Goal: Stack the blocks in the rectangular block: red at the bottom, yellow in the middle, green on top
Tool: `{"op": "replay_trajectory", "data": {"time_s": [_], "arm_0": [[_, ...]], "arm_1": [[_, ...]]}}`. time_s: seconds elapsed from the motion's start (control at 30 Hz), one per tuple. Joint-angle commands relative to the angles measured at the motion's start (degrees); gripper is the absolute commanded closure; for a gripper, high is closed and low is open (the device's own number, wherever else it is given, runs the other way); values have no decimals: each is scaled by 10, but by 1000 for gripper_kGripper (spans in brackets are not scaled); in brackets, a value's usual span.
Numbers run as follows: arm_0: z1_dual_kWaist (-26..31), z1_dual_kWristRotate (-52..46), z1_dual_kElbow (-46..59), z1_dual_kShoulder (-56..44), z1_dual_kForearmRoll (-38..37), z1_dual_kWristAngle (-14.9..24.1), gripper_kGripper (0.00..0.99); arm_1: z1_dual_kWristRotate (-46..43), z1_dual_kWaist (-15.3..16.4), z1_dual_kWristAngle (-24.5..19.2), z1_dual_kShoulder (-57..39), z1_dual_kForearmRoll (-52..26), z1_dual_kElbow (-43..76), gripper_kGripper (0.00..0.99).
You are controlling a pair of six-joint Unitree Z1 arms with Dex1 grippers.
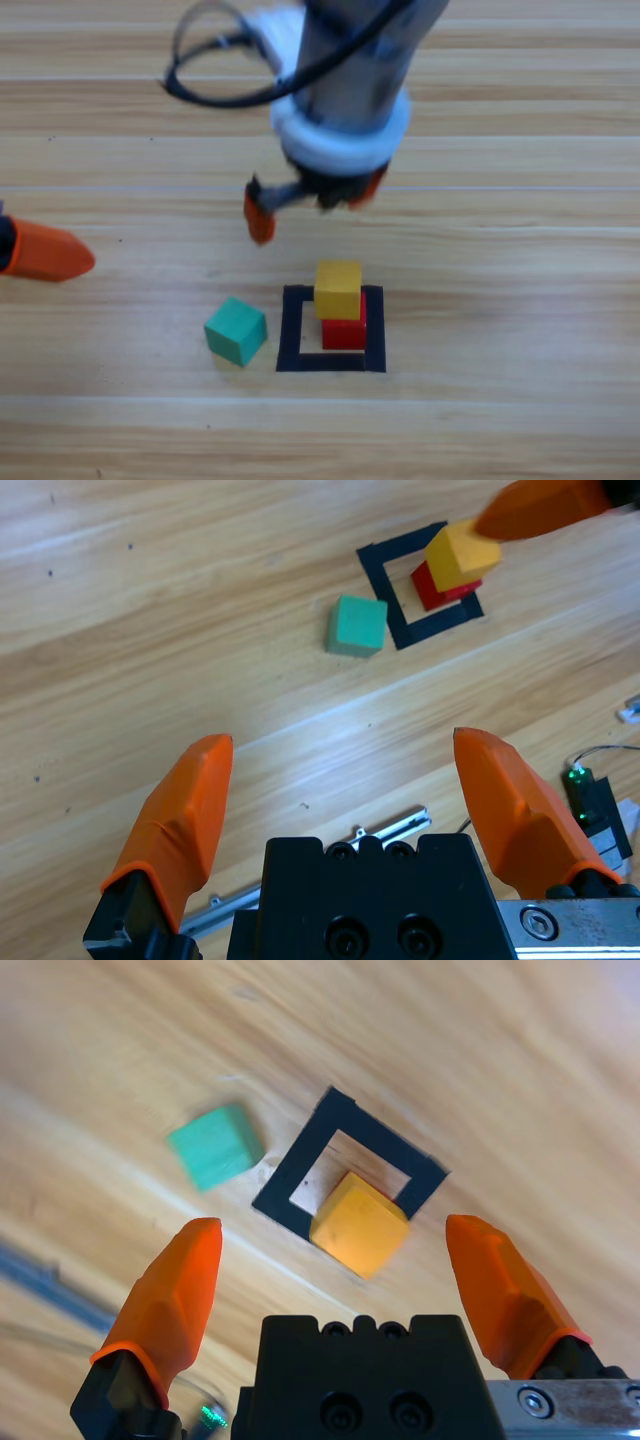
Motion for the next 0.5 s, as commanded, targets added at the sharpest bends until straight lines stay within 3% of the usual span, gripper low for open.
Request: {"op": "replay_trajectory", "data": {"time_s": [0.03, 0.13, 0.23, 0.5], "arm_0": [[11, 32, -61, 70, -3, 0, 57], [11, 50, -106, 160, 3, -14, 57], [13, 57, -123, 244, 5, -31, 56], [29, 74, -115, 341, -24, -64, 56]], "arm_1": [[-177, -59, 50, -210, 2, 110, 0], [-264, -84, 125, -273, -31, 249, 0], [-332, -114, 182, -317, -115, 409, 0], [-344, -122, 240, -344, -309, 607, 0]]}}
